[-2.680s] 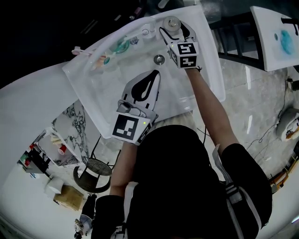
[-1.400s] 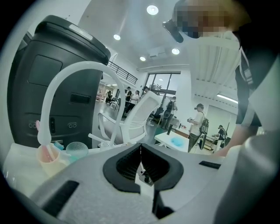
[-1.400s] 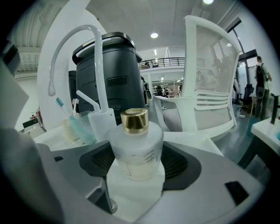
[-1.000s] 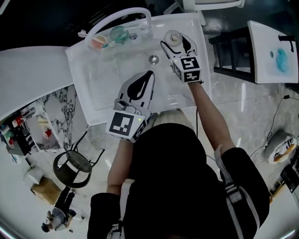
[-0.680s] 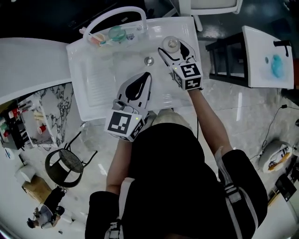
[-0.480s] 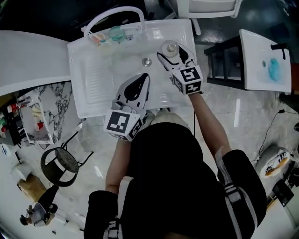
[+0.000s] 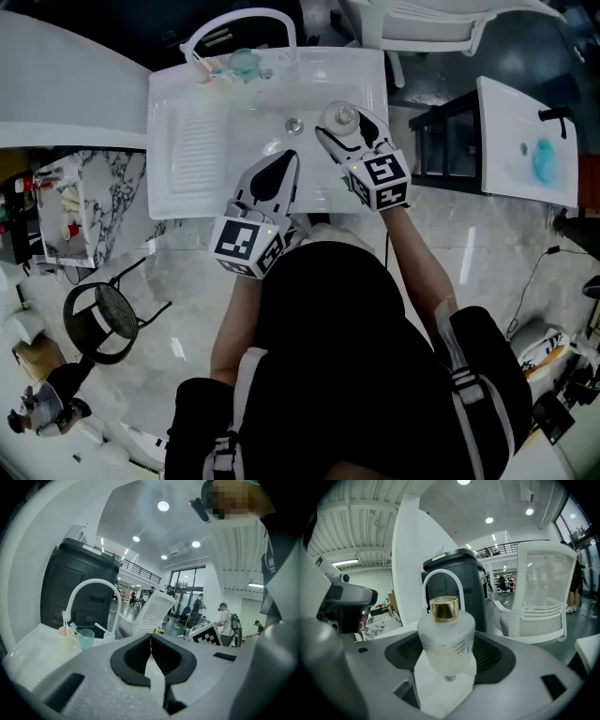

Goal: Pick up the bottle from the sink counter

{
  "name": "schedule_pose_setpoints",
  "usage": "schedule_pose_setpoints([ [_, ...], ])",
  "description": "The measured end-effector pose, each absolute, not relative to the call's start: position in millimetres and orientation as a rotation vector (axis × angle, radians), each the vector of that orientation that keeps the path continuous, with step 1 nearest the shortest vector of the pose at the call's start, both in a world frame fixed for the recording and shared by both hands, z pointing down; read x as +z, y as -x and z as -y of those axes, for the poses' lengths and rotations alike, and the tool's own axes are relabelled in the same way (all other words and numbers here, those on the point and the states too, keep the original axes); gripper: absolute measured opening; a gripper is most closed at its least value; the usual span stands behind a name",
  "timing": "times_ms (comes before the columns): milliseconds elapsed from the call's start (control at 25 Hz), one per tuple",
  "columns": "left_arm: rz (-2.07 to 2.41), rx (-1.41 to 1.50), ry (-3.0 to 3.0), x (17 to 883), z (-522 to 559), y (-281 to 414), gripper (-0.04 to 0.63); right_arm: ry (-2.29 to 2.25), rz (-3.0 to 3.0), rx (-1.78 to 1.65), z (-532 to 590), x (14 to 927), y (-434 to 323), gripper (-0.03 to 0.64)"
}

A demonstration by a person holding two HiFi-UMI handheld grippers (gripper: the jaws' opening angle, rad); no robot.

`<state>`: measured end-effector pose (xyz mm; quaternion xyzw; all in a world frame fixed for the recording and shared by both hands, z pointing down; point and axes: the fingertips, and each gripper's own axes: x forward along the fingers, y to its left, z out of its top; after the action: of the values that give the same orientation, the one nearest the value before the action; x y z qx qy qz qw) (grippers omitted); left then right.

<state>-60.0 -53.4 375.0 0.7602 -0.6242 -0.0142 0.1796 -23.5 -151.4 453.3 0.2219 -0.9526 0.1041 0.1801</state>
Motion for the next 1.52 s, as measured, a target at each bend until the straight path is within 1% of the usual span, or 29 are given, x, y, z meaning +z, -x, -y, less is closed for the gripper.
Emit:
schedule_pose_setpoints([
  [520, 1.906, -0.077, -2.083, 359.5, 30.3, 64.8, 0.020, -0.438, 2.738, 0.271, 106.7, 404.7, 18.4, 0.325],
  [1160, 2.074, -0.070, -1.922, 365.0, -6.1, 94.8, 0.019, -0.173, 2.791, 0.231, 66.1, 367.4, 41.8, 0.325],
  [1520, 2.101, -0.068, -1.918, 356.8, -15.1, 106.2, 0.020, -0.101, 2.826, 0.185, 44.4, 351.4, 57.8, 0.325],
])
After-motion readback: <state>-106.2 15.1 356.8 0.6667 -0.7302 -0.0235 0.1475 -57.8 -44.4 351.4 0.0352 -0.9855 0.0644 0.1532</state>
